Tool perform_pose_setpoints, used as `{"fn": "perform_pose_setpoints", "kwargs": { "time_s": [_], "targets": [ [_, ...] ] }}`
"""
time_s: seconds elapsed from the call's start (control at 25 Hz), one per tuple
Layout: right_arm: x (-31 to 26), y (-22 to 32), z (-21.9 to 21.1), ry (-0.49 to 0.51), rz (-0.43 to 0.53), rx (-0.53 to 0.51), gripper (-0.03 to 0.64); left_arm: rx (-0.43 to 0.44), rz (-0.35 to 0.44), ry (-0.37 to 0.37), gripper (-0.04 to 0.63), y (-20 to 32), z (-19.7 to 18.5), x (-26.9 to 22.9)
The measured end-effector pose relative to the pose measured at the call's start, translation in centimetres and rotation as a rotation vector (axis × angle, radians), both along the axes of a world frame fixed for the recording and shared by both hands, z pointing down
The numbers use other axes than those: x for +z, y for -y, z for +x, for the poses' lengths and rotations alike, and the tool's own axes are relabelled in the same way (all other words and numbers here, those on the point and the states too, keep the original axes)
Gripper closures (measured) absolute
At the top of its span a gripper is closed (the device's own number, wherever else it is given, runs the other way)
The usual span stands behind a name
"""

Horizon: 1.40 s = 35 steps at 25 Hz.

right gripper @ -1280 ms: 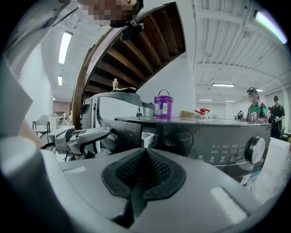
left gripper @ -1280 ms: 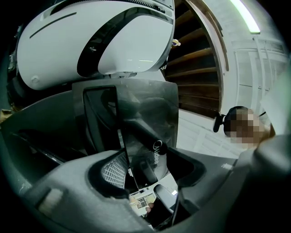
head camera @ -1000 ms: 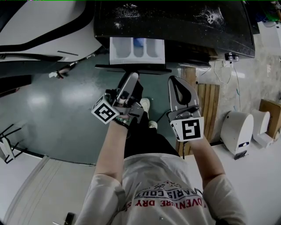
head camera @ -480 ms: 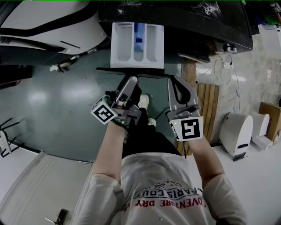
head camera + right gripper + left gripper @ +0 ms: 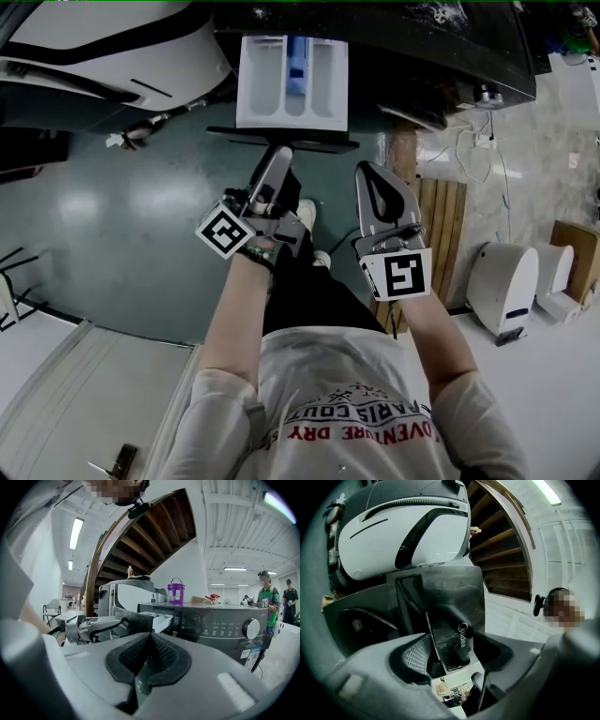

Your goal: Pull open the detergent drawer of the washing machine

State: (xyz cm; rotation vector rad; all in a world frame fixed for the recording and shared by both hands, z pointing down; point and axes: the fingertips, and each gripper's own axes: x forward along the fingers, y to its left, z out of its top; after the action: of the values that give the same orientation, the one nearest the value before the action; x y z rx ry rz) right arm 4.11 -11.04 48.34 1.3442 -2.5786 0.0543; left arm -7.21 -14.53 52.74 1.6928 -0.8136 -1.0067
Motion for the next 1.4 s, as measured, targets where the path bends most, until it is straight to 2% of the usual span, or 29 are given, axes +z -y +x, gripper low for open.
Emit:
{"fn": "perform_pose_setpoints", "kwargs": {
  "time_s": [0.36, 0.4, 0.48, 0.52, 0.68, 0.8, 0.88, 1.04, 1.2, 1.4],
  "targets": [
    [-1.5, -1.6, -0.3, 0.023, -0.016, 0.017, 0.615, -0.051, -0.097, 0.001, 0.313, -1.5, -0.3, -0.2],
    [-1.9, -1.8, -0.4, 0.033, -0.019, 0.025, 0.615, -0.054, -0.1, 0.012, 0.357, -2.0, -0.4, -0.3],
    [-2.1, -2.3, -0.1, 0.017, -0.025, 0.04, 0.615, -0.046, -0.101, 0.055, 0.55, -3.1, -0.2, -0.5],
    [-2.0, -2.6, 0.2, 0.002, -0.028, 0.047, 0.615, -0.039, -0.099, 0.072, 0.591, -3.7, -0.1, -0.7],
    [-3.2, -4.2, 1.5, 0.002, -0.025, 0.067, 0.615, -0.033, -0.08, 0.102, 0.595, -5.6, -0.2, -2.4],
    [-4.5, -5.1, 2.1, 0.016, -0.018, 0.071, 0.615, -0.023, -0.06, 0.157, 0.595, -6.7, -0.2, -4.1],
    [-5.4, -5.7, 2.3, 0.019, -0.014, 0.068, 0.615, -0.022, -0.05, 0.222, 0.595, -7.5, -0.2, -5.5],
    [-7.6, -6.8, 2.8, 0.027, 0.003, 0.057, 0.615, -0.013, -0.002, 0.404, 0.595, -8.9, 0.3, -8.9],
    [-9.7, -7.8, 2.8, 0.03, 0.015, 0.042, 0.615, 0.022, 0.069, 0.611, 0.595, -10.3, 1.2, -12.3],
    [-13.3, -8.9, 2.6, 0.038, 0.053, 0.016, 0.615, 0.053, 0.176, 0.799, 0.595, -11.4, 1.9, -16.9]
  ]
}}
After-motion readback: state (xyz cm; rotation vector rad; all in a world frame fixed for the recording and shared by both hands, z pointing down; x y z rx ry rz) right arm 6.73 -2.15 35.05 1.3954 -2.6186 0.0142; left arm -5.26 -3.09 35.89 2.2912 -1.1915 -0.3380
